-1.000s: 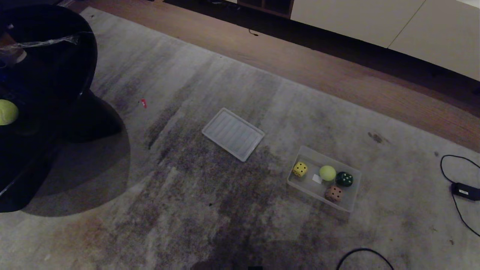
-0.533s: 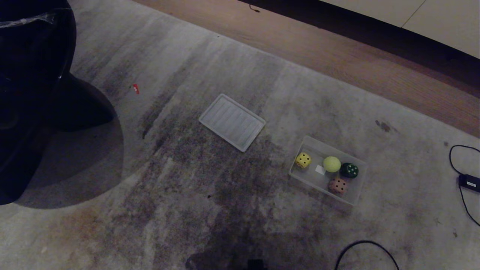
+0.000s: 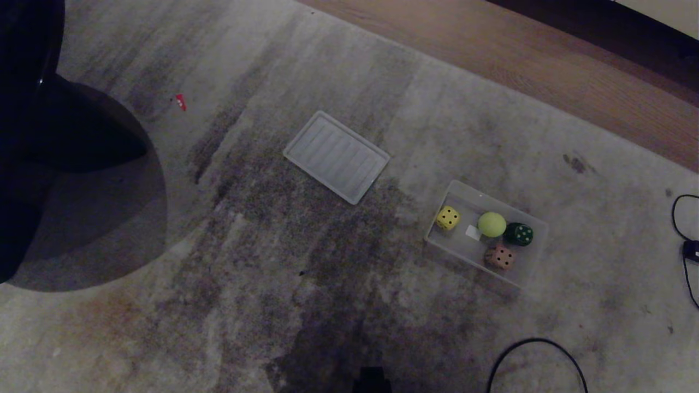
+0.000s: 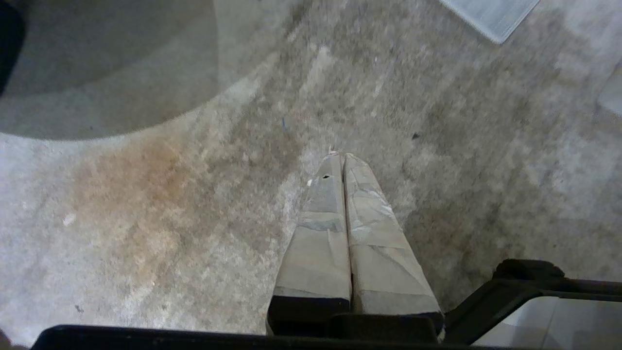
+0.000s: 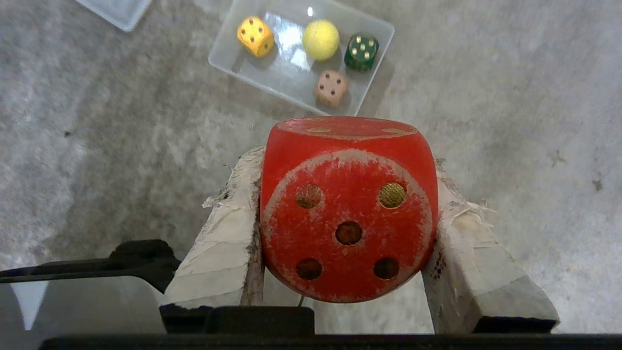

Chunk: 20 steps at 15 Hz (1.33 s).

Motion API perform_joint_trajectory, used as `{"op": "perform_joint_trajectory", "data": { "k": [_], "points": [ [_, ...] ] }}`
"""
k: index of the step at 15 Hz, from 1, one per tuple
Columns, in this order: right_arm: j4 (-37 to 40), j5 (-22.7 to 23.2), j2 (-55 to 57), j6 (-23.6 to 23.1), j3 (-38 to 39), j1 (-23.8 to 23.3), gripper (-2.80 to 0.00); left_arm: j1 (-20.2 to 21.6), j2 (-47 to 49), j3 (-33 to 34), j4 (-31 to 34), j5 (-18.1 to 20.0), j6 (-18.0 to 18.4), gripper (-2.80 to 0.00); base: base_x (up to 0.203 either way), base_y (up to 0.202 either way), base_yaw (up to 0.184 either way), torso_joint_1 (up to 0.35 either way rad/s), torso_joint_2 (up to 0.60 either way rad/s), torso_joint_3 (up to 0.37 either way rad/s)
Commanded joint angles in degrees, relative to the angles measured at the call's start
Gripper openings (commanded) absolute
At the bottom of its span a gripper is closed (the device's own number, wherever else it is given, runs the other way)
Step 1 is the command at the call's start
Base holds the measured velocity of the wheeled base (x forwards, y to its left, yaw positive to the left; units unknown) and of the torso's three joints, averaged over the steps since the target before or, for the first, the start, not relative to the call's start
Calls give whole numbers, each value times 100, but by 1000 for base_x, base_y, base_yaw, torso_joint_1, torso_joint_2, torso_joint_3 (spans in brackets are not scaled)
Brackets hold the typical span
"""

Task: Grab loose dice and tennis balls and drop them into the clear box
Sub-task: Put the toys in the box

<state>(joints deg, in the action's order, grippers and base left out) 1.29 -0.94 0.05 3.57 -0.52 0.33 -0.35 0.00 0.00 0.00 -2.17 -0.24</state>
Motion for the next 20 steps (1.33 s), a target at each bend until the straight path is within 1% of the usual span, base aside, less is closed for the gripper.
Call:
{"op": "perform_joint_trajectory", "data": {
  "k": [1,20],
  "points": [
    [3,-2,-5,3,0,2,-280,0,9,9,0,-3,-2,-280,0,0,0,2,-2,-193],
    [3,-2,-5,29,-9,2,-280,9,9,9,7,-3,-1,-280,0,0,0,1,2,-197]
  ]
}}
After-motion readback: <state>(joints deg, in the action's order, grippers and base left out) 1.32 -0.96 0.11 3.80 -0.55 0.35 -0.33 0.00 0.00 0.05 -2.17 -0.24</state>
